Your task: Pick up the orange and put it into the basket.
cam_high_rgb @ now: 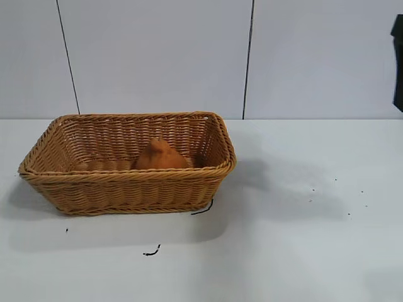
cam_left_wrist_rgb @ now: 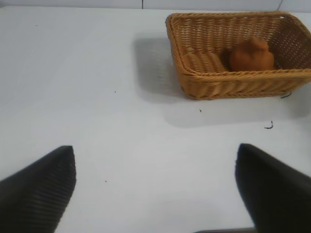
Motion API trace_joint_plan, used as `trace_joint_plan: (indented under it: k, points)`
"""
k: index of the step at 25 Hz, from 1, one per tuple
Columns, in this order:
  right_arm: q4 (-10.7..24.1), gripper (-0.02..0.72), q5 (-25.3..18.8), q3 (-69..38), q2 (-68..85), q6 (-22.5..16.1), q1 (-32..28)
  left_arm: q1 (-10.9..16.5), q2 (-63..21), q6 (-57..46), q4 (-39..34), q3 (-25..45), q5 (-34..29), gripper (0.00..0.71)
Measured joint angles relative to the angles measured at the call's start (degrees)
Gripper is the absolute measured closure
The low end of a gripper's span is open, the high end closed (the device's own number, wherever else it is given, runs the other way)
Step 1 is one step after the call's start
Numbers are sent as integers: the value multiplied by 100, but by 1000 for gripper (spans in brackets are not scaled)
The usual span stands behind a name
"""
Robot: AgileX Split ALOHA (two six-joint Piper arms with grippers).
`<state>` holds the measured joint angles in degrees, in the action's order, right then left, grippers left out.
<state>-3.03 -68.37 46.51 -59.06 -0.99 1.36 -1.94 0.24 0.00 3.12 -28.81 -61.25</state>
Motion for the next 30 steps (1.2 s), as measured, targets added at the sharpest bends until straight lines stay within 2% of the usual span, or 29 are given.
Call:
trace_joint_plan:
  k: [5,10,22,30]
  points:
    - [0,48,683,-1250,1733,357,0,0,0,0,0,0,0,71]
    - [-4,48,941,-1751,3284,455,0,0,0,0,0,0,0,71]
    - [-6,48,978,-1778,5788,457,0,0,0,0,0,0,0,71]
    - [9,48,972,-1784,5928,457,0,0,0,0,0,0,0,71]
